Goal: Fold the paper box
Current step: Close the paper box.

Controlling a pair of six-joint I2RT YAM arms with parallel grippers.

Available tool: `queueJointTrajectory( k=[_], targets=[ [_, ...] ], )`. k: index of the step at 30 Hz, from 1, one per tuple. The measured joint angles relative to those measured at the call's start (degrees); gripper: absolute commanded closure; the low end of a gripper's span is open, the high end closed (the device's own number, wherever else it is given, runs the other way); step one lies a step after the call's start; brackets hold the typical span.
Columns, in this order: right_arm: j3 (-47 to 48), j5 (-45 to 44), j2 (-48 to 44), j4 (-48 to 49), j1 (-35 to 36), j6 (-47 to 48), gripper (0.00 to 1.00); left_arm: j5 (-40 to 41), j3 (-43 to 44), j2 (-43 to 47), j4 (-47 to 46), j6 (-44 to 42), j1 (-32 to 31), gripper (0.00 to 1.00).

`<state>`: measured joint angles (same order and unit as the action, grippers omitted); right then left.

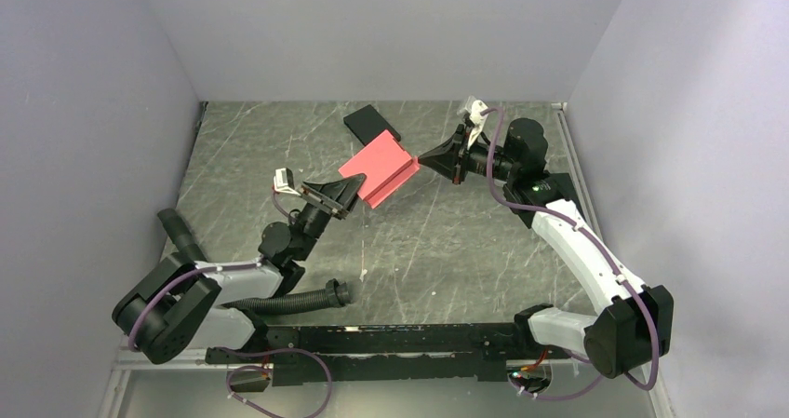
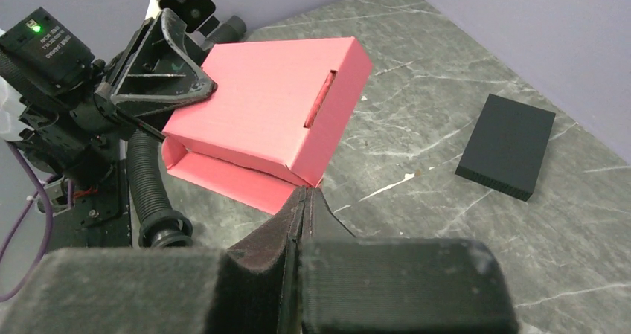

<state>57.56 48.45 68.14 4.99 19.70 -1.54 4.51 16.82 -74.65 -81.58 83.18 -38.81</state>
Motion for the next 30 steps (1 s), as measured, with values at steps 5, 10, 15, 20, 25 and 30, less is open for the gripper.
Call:
queueJointTrajectory(
  k=[5, 10, 15, 20, 25, 30],
  targets=[
    [0.00, -0.20, 0.00, -0.39, 0.02, -0.26, 1.00, 1.01, -0.59, 1.16, 0.15, -0.24, 0.00, 1.00],
    [0.00, -0.17, 0.00, -0.59, 0.04, -0.90, 0.95, 1.40, -0.61, 1.40, 0.24, -0.55, 0.00, 1.00],
    [0.00, -0.15, 0.00, -0.57, 0.17, -2.10, 0.83, 1.40, -0.61, 1.40, 0.22, -0.59, 0.00, 1.00],
    [0.00, -0.22, 0.00, -0.55, 0.22, -3.28, 0.79, 1.36, -0.61, 1.40, 0.22, -0.57, 0.00, 1.00],
    [0.00, -1.51, 0.00, -0.55, 0.22, -4.04, 0.84, 1.31, -0.61, 1.25, 0.17, -0.57, 0.00, 1.00],
    [0.00, -2.08, 0.00, -0.50, 0.52, -4.50, 0.98, 1.29, -0.61, 0.09, -0.52, -0.57, 0.00, 1.00]
  ],
)
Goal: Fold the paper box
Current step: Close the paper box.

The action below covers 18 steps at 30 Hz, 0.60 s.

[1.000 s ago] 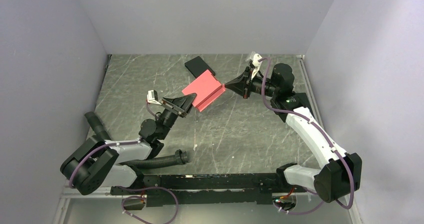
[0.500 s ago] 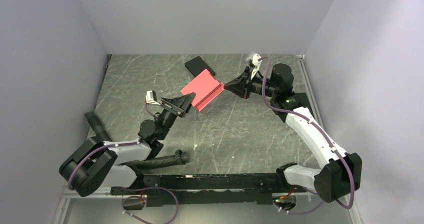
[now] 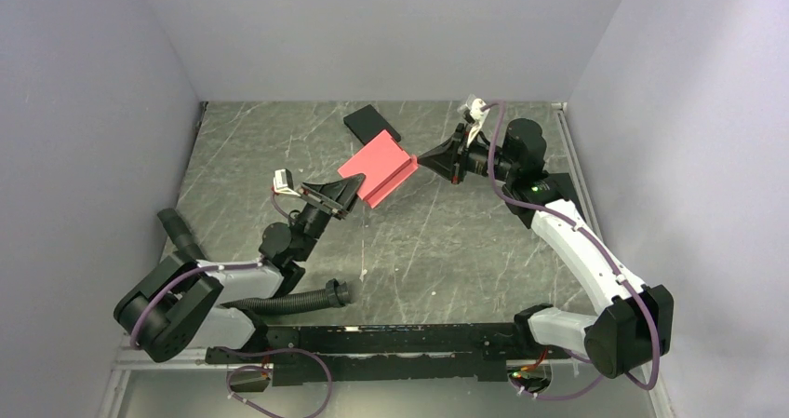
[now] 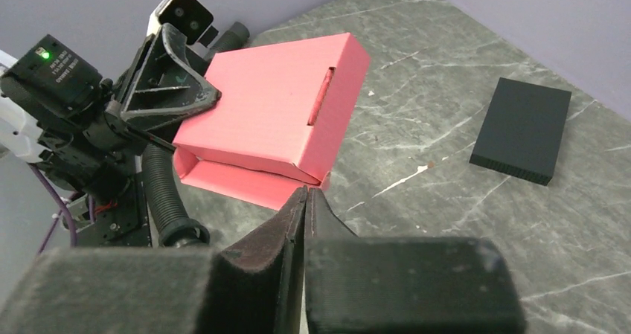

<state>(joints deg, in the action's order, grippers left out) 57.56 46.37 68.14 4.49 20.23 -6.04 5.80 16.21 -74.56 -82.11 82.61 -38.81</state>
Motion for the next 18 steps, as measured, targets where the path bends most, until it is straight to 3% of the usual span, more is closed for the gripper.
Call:
queueJointTrajectory(
  k=[9, 12, 18],
  targets=[
    [0.00, -0.17, 0.00, 0.11, 0.61, -0.61, 1.00, 0.00, 0.00, -0.72, -0.15, 0.02, 0.00, 1.00],
    [0.00, -1.14, 0.00, 0.07, 0.61, -0.68, 0.83, 0.00, 0.00, -0.68, -0.15, 0.02, 0.00, 1.00],
    [0.28, -2.95, 0.00, -0.44, 0.61, -0.61, 0.77, 0.02, 0.00, -0.63, -0.13, 0.02, 0.00, 1.00]
  ],
)
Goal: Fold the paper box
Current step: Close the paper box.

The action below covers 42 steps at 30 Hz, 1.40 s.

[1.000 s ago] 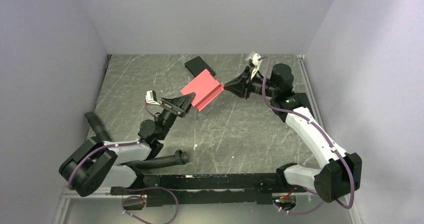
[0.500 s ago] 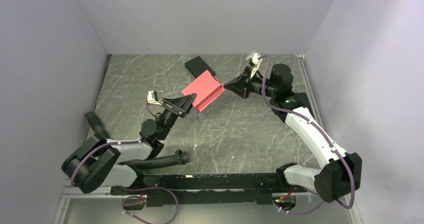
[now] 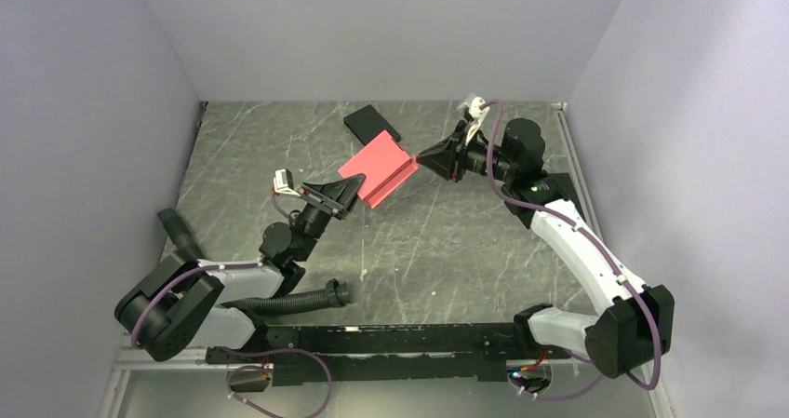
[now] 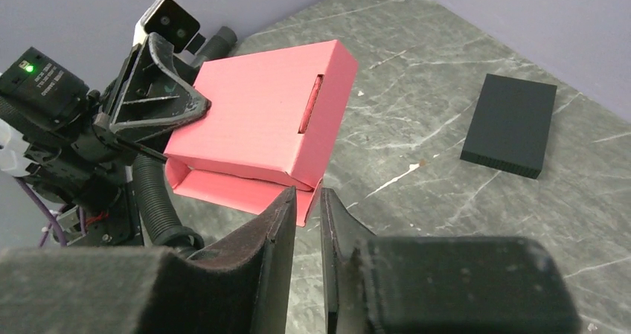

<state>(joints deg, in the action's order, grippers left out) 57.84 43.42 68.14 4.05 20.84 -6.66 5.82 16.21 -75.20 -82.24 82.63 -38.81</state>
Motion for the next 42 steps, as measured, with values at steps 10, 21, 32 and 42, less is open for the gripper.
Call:
queueJointTrajectory(
  k=[10, 21, 32, 42],
  targets=[
    [0.35, -1.42, 0.00, -0.13, 0.00, 0.00, 0.76, 0.00, 0.00, 0.00, -0.04, 0.00, 0.00, 1.00],
    [0.35, -1.40, 0.35, -0.09, 0.48, -0.04, 0.79, 0.02, 0.00, 0.00, -0.02, 0.00, 0.00, 1.00],
    [0.35, -1.40, 1.03, -0.11, 1.01, -0.02, 0.95, 0.04, 0.00, 0.00, -0.02, 0.00, 0.00, 1.00],
    [0.35, -1.16, 1.16, -0.09, 1.07, -0.46, 1.00, 0.39, -0.02, 0.42, 0.20, -0.02, 0.00, 1.00]
  ],
)
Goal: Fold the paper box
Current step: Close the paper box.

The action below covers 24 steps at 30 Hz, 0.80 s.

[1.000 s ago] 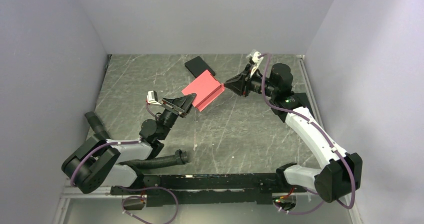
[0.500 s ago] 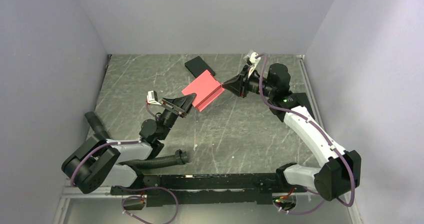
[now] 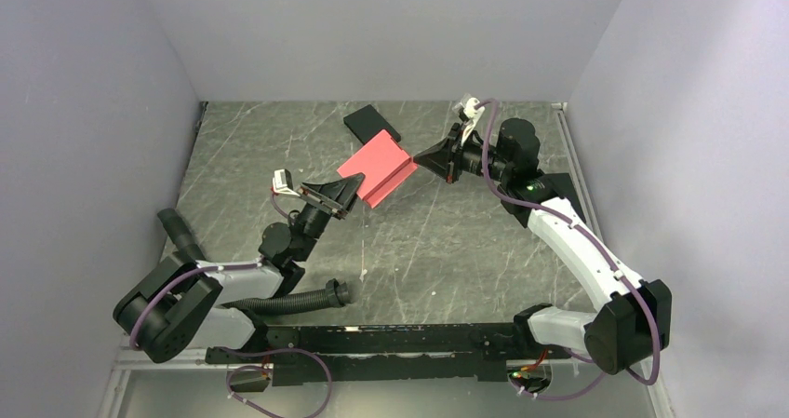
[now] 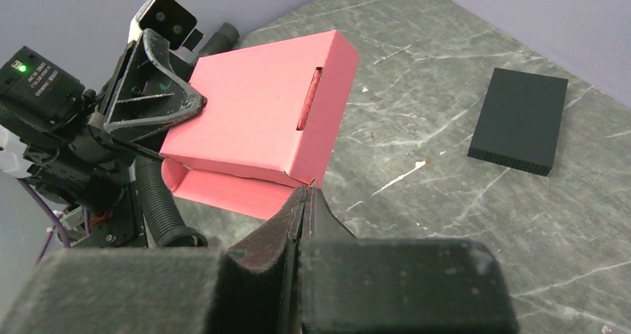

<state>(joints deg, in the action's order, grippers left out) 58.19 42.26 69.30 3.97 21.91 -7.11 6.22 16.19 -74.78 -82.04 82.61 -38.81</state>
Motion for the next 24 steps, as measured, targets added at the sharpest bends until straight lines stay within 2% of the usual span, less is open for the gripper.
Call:
queueJointTrajectory(
  k=[24],
  targets=[
    [-0.74, 0.24, 0.00, 2.60, 0.07, -2.56, 1.00, 1.16, -0.55, 0.37, -0.50, 1.18, 0.00, 1.00]
  ],
)
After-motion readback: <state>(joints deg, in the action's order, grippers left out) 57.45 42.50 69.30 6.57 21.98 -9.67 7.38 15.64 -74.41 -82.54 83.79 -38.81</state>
